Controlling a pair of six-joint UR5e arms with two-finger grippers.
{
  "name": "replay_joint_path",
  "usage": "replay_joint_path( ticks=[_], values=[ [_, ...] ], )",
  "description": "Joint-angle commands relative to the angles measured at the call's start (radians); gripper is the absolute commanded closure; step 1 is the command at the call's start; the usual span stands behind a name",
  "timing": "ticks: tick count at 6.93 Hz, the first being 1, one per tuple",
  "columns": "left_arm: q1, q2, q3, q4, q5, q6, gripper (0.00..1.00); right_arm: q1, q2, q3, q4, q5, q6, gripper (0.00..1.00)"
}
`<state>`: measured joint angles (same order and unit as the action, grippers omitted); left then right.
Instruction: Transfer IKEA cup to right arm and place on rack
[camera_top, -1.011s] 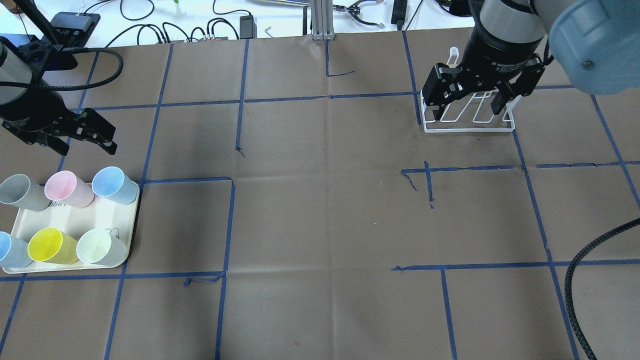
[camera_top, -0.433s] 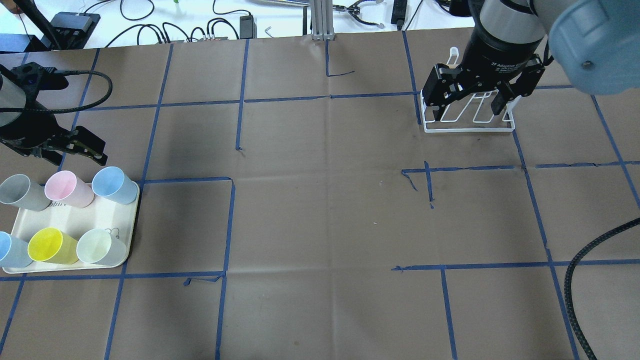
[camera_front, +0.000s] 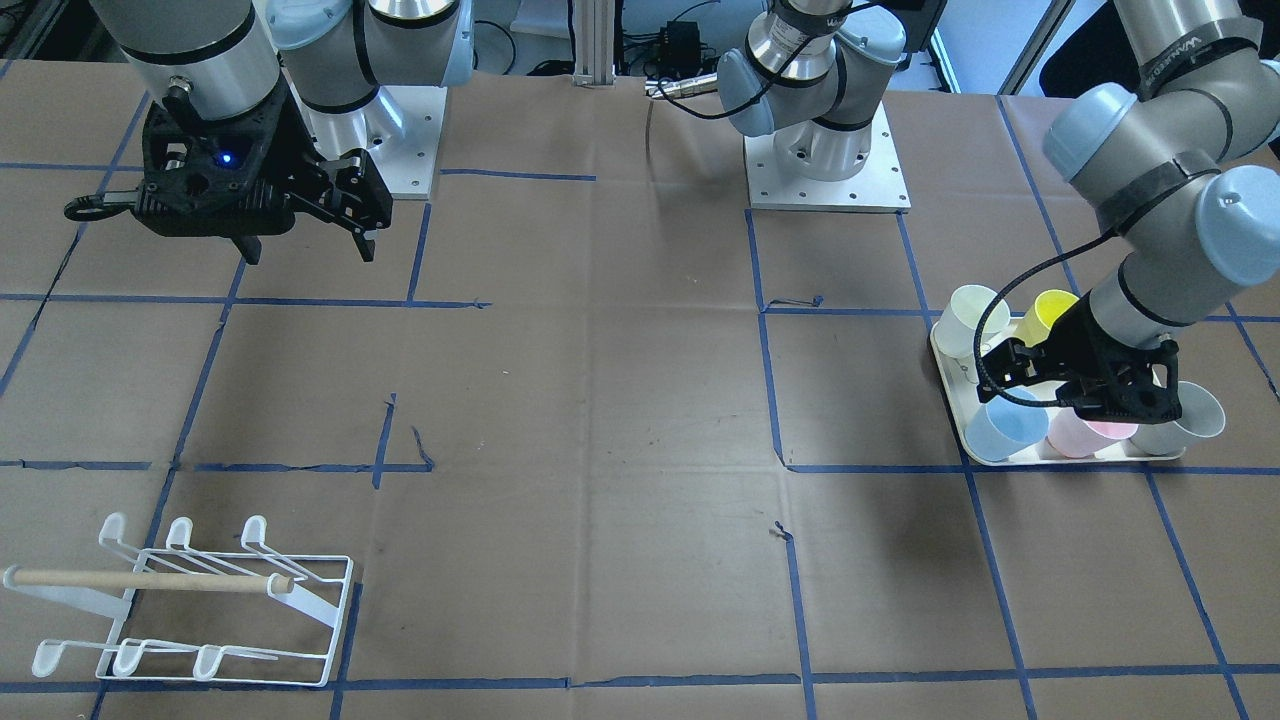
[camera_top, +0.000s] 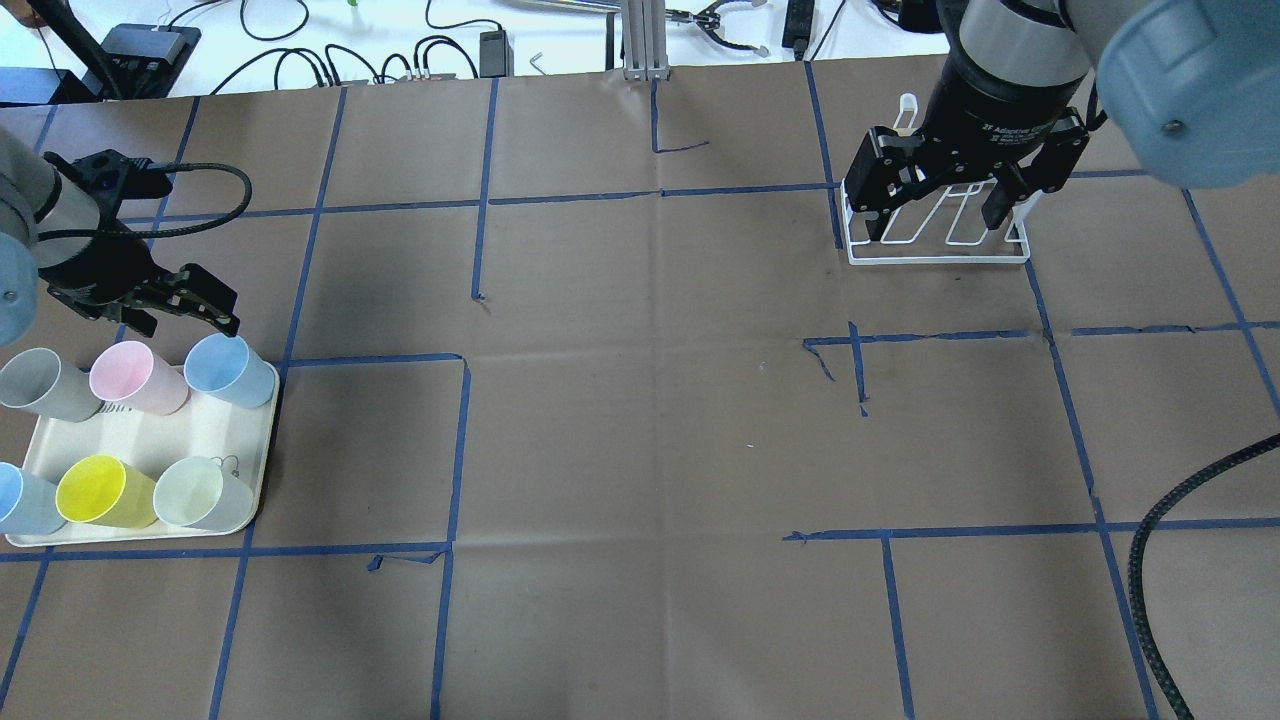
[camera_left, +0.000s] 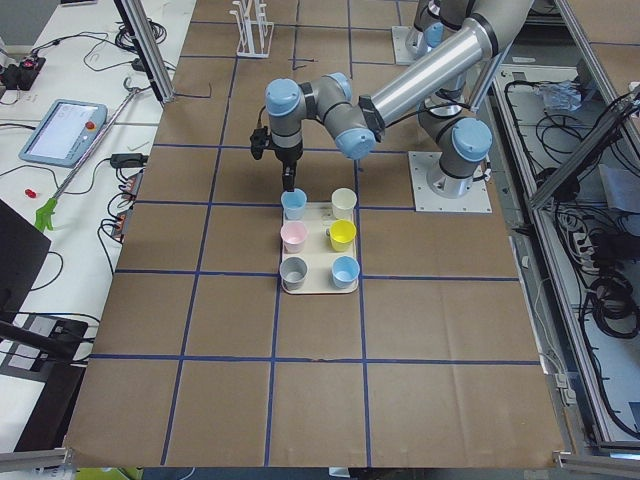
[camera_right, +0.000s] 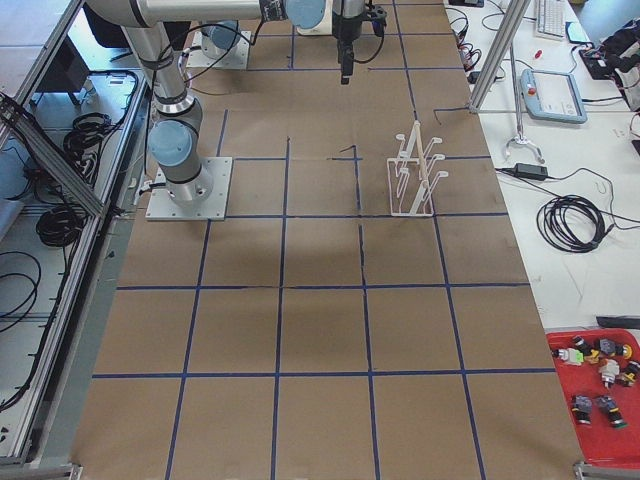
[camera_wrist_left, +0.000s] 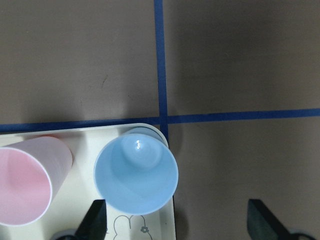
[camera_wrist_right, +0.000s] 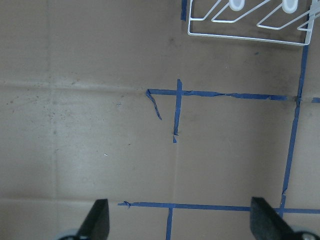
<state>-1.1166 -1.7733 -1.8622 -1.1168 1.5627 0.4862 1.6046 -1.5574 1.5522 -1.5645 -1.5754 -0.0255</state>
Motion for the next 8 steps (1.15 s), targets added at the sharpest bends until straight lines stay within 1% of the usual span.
replay_joint_path(
  ticks=[1,2,3,5,6,7,8],
  values=[
    [-0.003,-0.053,-0.041,0.093,-0.001,-0.029,0.0,0.0,0.0,0.0,0.0,0.002,-0.001,0.0],
    [-0.005,-0.069,-0.079,0.156,0.005,-0.029,0.0,0.0,0.0,0.0,-0.002,0.0,-0.002,0.0],
    [-0.006,-0.069,-0.096,0.167,0.01,-0.026,0.0,0.0,0.0,0.002,0.0,0.0,-0.002,0.0],
    [-0.006,-0.061,-0.1,0.163,0.013,-0.023,0.0,0.0,0.0,0.002,-0.002,0.0,-0.002,0.0],
    [-0.008,-0.061,-0.098,0.163,0.01,-0.023,0.02,0.0,0.0,0.002,-0.002,0.0,-0.002,0.0],
    [-0.008,-0.06,-0.095,0.163,0.011,-0.02,0.3,0.0,0.0,0.003,-0.002,0.002,-0.002,0.0],
    [-0.008,-0.061,-0.091,0.154,0.013,-0.02,0.65,0.0,0.0,0.003,-0.003,0.002,-0.002,0.0]
  ],
)
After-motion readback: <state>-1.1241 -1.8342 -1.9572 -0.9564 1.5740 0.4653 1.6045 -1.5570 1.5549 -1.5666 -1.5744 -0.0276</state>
